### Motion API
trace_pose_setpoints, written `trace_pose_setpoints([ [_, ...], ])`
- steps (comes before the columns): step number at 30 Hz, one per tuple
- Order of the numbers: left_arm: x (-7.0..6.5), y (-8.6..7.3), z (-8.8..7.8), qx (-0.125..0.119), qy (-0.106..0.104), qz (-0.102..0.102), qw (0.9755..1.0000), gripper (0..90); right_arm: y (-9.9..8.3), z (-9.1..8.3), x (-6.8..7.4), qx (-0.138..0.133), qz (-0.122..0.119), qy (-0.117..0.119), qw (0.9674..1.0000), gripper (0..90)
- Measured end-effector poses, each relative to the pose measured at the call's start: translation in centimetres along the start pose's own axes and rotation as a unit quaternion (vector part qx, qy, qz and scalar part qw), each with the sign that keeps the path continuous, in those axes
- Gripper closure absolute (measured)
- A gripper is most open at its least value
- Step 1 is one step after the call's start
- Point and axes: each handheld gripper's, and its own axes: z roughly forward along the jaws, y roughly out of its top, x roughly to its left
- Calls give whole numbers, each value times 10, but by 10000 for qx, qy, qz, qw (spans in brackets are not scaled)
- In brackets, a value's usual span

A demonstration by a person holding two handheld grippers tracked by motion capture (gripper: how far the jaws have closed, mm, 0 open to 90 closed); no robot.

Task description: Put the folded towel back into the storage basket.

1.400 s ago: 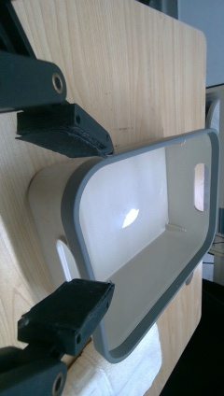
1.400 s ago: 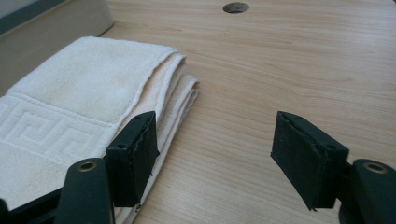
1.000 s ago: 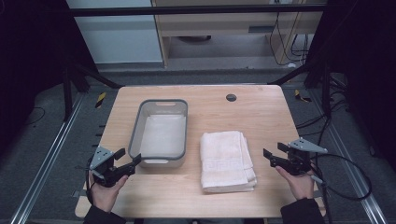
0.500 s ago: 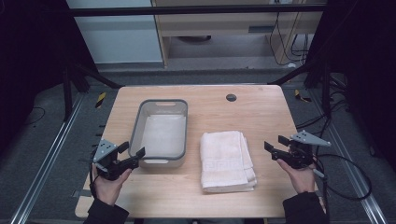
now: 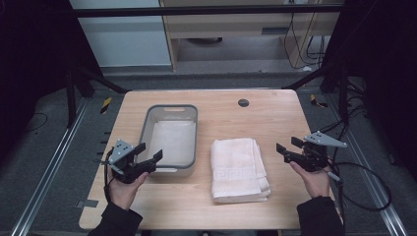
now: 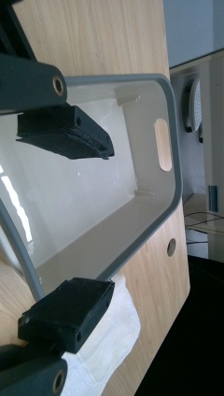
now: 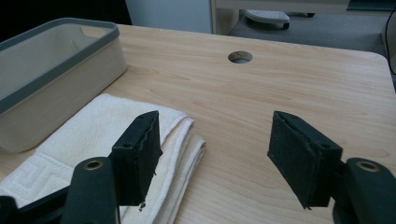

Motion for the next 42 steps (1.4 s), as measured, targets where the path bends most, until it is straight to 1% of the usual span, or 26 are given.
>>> trace_pose_setpoints([
  [9,-15,4,13,38,-128,122,9998,291,14,7,3,-48,-87,59,9999,342],
  [17,-29,6,25,68,-263,162,9995,297,25,17,8,-97,-126,101,9998,341],
  [20,-34,7,30,68,-321,148,9994,302,28,20,8,-116,-78,107,9998,342],
  [22,-39,6,34,98,-345,176,9992,302,28,23,8,-135,-76,67,9999,341],
  [23,-41,6,36,109,-342,190,9992,301,28,24,8,-189,-86,51,9998,339],
  [28,-51,3,44,170,-364,279,9988,301,27,30,9,-195,-6,162,9997,331],
  [29,-53,3,46,198,-370,328,9986,301,26,32,9,-167,-31,164,9997,329],
  [31,-57,1,49,214,-404,330,9984,302,25,35,10,-104,-86,183,9997,324],
  [32,-59,1,50,224,-414,337,9983,303,25,36,10,-118,-104,179,9997,324],
  [39,-72,-5,59,319,-535,443,9971,309,24,47,10,-61,-64,262,9996,320],
  [42,-76,-7,62,371,-584,458,9966,310,23,49,10,-30,-46,328,9994,317],
])
